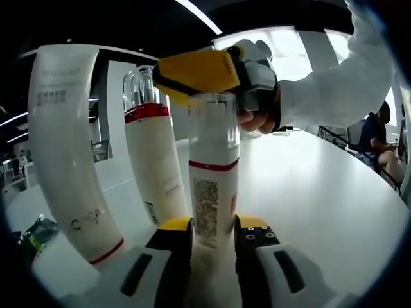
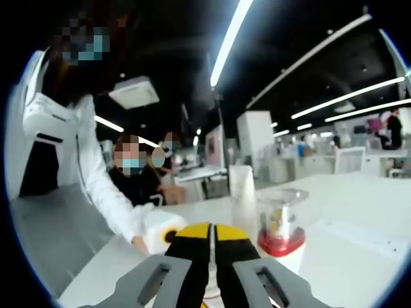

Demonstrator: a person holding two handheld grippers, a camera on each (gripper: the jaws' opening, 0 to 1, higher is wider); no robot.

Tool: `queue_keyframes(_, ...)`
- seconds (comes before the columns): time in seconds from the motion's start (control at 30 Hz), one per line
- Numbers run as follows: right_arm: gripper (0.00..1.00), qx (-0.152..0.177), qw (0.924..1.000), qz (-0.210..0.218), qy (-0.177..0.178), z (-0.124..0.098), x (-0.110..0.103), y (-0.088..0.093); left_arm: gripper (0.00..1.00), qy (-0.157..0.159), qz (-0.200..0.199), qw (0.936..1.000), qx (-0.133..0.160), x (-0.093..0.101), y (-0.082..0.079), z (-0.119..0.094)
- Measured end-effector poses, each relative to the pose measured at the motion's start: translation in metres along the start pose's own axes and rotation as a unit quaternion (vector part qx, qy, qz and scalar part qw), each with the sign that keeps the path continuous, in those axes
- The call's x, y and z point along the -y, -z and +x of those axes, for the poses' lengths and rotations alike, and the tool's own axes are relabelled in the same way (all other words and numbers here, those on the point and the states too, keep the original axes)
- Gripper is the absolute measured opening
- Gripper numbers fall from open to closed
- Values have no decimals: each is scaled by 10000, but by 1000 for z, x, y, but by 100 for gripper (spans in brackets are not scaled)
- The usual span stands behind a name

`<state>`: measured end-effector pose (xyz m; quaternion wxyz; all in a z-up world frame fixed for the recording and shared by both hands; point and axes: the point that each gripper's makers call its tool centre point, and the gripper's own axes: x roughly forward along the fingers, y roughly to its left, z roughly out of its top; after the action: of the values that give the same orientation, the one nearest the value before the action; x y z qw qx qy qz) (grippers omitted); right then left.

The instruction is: Arrange the skincare products in the storage area until every visible bottle or jar stands upright without overlapping.

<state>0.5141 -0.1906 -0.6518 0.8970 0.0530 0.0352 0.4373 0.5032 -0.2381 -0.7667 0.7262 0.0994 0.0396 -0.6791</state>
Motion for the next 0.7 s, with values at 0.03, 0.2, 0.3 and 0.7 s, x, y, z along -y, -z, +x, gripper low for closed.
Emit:
queue_keyframes(0.03,0,9,10000,-1,-1,0,0,-1,29,8,5,10000,-2,1,0,0)
queue_keyframes(0.2,0,46,10000,-24,-13,-1,-3,-6,29,-1,-5,10000,-8,0,0,0)
queue_keyframes(0.3,0,48,10000,-35,-3,-2,-3,-7,28,7,-14,10000,0,0,0,-1)
queue_keyframes(0.7,0,57,10000,-4,42,-6,-2,-7,27,11,21,10000,-2,2,-1,-1)
